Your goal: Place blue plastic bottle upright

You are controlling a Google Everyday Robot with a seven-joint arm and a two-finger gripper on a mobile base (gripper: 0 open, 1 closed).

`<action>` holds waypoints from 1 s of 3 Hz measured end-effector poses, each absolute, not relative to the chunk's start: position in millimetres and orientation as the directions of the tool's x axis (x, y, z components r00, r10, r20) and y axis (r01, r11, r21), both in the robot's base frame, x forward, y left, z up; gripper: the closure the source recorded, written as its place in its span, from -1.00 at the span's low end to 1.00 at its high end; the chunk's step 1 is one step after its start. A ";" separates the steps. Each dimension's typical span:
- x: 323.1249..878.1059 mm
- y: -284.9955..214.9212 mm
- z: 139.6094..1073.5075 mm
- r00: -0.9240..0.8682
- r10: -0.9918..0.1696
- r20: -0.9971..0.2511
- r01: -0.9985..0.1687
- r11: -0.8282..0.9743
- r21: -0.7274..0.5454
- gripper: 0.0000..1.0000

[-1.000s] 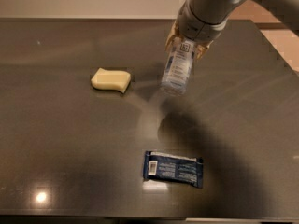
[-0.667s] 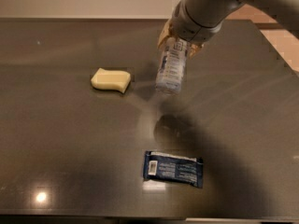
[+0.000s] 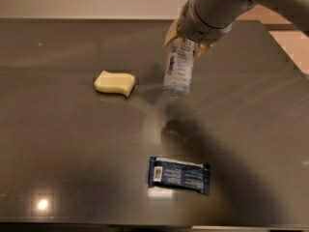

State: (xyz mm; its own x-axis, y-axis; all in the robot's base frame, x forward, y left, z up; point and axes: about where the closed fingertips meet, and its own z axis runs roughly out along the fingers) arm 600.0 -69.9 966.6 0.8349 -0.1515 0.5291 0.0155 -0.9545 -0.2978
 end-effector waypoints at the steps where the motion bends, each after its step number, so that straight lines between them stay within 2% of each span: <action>1: 600.9 -64.3 968.6 0.820 -0.073 0.568 0.129 -0.943 -0.307 1.00; 3: 607.7 -45.5 967.4 0.747 0.106 0.657 0.398 -0.862 -0.314 1.00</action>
Offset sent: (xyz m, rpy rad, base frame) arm 0.0086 0.0242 -0.0024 0.0270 -0.1893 0.4797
